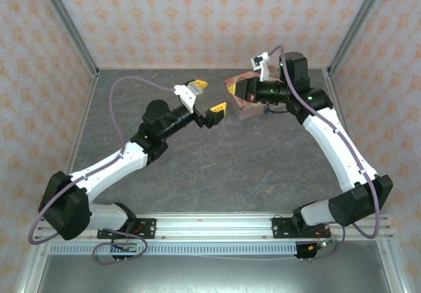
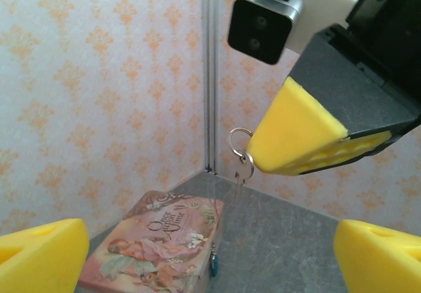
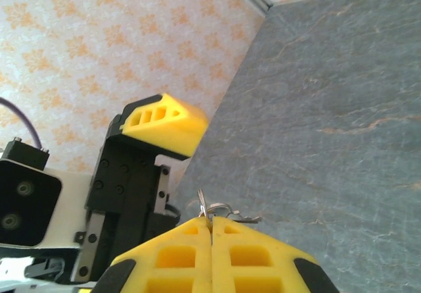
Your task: Unlock a padlock with a key
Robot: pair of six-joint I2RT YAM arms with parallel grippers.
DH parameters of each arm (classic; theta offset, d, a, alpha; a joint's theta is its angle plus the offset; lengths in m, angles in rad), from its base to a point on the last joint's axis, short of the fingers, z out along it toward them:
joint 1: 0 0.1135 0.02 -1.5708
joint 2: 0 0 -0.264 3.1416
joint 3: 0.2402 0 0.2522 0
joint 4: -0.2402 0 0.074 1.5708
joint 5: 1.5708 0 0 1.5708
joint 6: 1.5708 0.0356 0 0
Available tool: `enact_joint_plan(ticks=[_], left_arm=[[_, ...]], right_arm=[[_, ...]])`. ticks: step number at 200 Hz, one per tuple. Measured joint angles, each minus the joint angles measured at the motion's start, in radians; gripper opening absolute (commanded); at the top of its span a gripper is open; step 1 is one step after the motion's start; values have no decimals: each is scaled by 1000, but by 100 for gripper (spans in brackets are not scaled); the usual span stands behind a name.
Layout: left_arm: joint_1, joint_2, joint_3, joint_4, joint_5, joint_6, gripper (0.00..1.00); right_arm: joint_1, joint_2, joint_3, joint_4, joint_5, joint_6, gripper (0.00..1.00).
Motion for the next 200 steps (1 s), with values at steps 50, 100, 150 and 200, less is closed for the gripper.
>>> enact_joint_plan(ticks=[50, 100, 150, 200], left_arm=[[-7, 59, 87, -19, 63, 95, 74], [-13, 71, 110, -53, 103, 134, 54], [-13, 72, 119, -91, 107, 140, 44], [-13, 85, 124, -110, 105, 147, 36]], right_arm=[[0, 1, 0, -21, -42, 23, 0], [1, 1, 0, -21, -47, 45, 0], [6, 1, 0, -18, -48, 56, 0], [6, 1, 0, -18, -58, 67, 0]])
